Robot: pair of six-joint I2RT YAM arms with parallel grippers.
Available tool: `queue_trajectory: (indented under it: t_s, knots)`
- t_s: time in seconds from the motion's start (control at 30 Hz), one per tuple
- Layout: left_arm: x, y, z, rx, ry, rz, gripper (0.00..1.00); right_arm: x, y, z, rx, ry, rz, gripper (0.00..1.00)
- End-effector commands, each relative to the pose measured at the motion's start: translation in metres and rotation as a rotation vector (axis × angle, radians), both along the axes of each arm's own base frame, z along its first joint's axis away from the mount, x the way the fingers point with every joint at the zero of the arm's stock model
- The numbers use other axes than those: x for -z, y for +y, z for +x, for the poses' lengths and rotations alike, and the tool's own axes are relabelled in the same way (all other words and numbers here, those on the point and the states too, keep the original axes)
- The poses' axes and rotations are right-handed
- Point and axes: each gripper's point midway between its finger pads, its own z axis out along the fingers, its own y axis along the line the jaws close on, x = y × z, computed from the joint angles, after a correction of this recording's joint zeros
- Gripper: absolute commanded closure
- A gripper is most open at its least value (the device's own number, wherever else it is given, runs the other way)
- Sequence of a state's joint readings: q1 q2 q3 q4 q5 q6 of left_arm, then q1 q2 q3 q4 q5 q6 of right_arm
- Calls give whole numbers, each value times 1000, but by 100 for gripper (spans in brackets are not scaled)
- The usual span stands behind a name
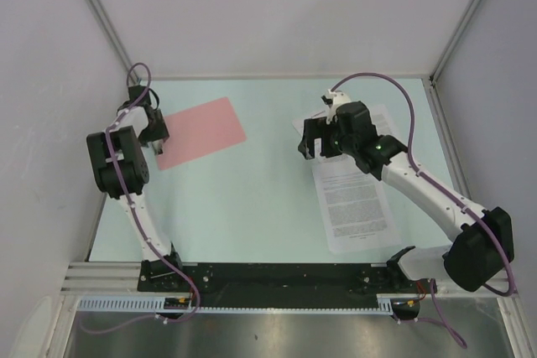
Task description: Put the files into the folder
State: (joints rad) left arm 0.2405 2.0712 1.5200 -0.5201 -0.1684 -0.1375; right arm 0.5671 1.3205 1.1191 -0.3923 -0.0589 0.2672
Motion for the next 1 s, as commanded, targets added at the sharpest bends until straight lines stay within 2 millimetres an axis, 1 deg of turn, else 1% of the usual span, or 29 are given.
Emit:
queue_trajectory:
  t_s: [0.0, 0.07, 0.1, 0.17, 0.2, 0.23, 0.27, 0.3, 0.33, 0.4, 0.43, 0.47, 0.5, 0.53, 0.57, 0.6, 0.63, 0.67, 0.7, 0.73, 0.77, 0.8, 0.83, 0.87, 0.9, 0.93, 0.97]
  knots:
    - [8, 8, 12, -3, 21, 6, 41, 1, 6, 8, -17, -19, 9, 1]
    - [10, 11, 10, -14, 51, 18, 45, 3, 8, 9, -15, -15, 12, 0]
    - [15, 12, 8, -24, 66, 16, 53, 6, 9, 10, -15, -9, 10, 0]
    - [17, 10, 2, -35, 79, 5, 60, 9, 12, 12, -12, -3, 12, 0]
    - [17, 8, 0, -37, 75, -5, 66, 11, 13, 13, -13, -1, 10, 0]
    - [16, 5, -8, -41, 75, -15, 69, 18, 16, 16, -10, 9, 5, 0]
    - [18, 1, -13, -39, 79, -27, 72, 21, 18, 18, -10, 11, 4, 0]
    - [19, -4, -18, -30, 81, -44, 79, 24, 21, 19, -3, 20, 12, 0]
    - [21, -11, -29, -19, 97, -54, 84, 32, 26, 22, -11, 36, 19, 0]
    - [21, -16, -41, 14, 112, -36, 92, 41, 33, 24, -20, 67, 42, 0]
    - [30, -26, -53, 44, 132, -26, 93, 47, 39, 25, -36, 87, 56, 1]
    - [19, -31, -55, 67, 109, -11, 94, 53, 41, 25, -29, 108, 63, 0]
    - [17, -31, -59, 90, 116, 22, 95, 58, 41, 26, -23, 128, 69, 0]
    - [21, -40, -67, 122, 131, 36, 96, 61, 42, 26, -11, 160, 95, 0]
    - [9, -43, -66, 146, 104, 59, 97, 69, 40, 28, 8, 192, 97, 0]
    - [5, -44, -69, 173, 106, 99, 98, 74, 36, 28, 32, 219, 103, 0]
    - [5, -54, -72, 210, 103, 111, 98, 80, 26, 30, 84, 262, 107, 0]
    - [-5, -59, -71, 233, 76, 122, 98, 84, 21, 31, 103, 278, 102, 0]
    - [-8, -63, -72, 265, 66, 133, 98, 86, 16, 30, 121, 295, 98, 0]
    - [-8, -67, -75, 286, 60, 144, 98, 89, 6, 31, 146, 307, 78, 0]
    - [-10, -68, -76, 297, 55, 161, 98, 87, 1, 30, 154, 303, 66, 0]
    - [-18, -69, -77, 320, 39, 183, 98, 90, -6, 26, 166, 316, 42, 0]
    - [-16, -78, -79, 350, 33, 176, 98, 89, -12, 26, 179, 312, 27, 0]
    - [-18, -82, -80, 365, 17, 176, 98, 88, -19, 27, 187, 309, 15, 0]
    - [-26, -85, -79, 382, -18, 188, 98, 87, -26, 23, 198, 314, -3, 0]
    - [-21, -102, -83, 442, -11, 192, 98, 84, -29, 23, 203, 309, -7, 0]
    - [-21, -111, -83, 473, -17, 189, 99, 84, -35, 22, 216, 311, -11, 0]
